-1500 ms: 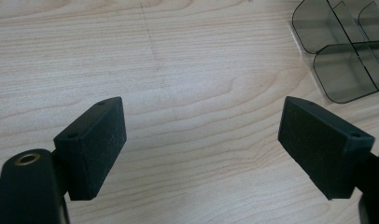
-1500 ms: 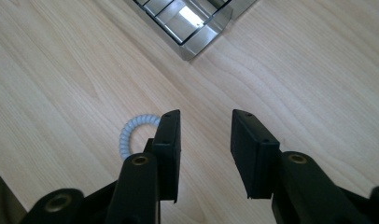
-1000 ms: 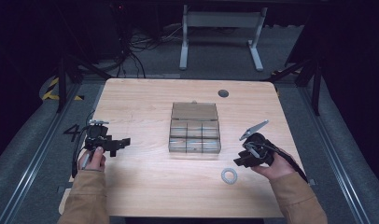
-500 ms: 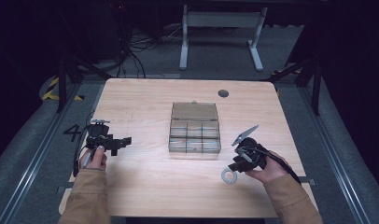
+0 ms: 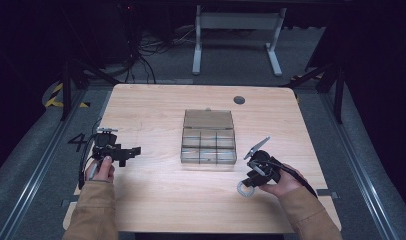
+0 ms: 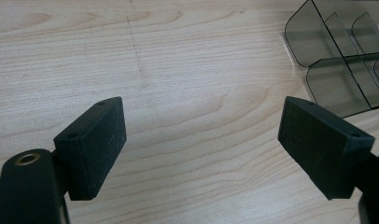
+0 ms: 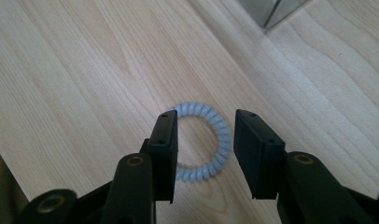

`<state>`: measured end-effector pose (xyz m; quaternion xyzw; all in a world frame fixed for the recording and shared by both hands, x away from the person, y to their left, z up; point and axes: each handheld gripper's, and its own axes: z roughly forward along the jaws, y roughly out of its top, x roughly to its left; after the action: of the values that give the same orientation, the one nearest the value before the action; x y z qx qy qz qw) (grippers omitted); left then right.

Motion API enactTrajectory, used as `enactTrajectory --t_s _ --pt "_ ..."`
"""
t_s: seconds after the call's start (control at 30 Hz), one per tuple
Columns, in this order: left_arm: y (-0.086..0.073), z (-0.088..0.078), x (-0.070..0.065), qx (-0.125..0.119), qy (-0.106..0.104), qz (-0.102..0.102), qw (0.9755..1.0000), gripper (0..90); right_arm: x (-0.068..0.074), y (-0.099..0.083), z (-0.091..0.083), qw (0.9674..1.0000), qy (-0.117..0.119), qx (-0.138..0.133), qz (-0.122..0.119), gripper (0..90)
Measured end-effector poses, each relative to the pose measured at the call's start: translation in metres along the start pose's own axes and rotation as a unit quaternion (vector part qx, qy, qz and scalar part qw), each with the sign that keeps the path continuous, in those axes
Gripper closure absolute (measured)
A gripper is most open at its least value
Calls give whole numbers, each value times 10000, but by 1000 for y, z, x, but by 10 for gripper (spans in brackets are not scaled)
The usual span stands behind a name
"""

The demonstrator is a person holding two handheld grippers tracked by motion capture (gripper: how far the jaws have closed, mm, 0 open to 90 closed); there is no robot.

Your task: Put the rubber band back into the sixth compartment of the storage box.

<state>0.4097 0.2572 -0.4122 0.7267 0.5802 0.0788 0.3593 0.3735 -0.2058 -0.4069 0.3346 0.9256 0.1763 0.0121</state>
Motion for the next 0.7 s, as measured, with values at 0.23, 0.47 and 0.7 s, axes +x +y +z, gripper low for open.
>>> enactTrajectory --t_s 0.23,0.47,0.7 --pt "0 1 0 22 -8 11 10000 159 -2 -1 7 9999 -59 126 -71 655" --pt "0 1 1 35 -15 7 10000 159 -3 -1 16 9994 -87 295 -160 677" --pt "0 2 1 46 -21 -7 10000 159 -5 -2 20 9992 -129 360 -144 694"
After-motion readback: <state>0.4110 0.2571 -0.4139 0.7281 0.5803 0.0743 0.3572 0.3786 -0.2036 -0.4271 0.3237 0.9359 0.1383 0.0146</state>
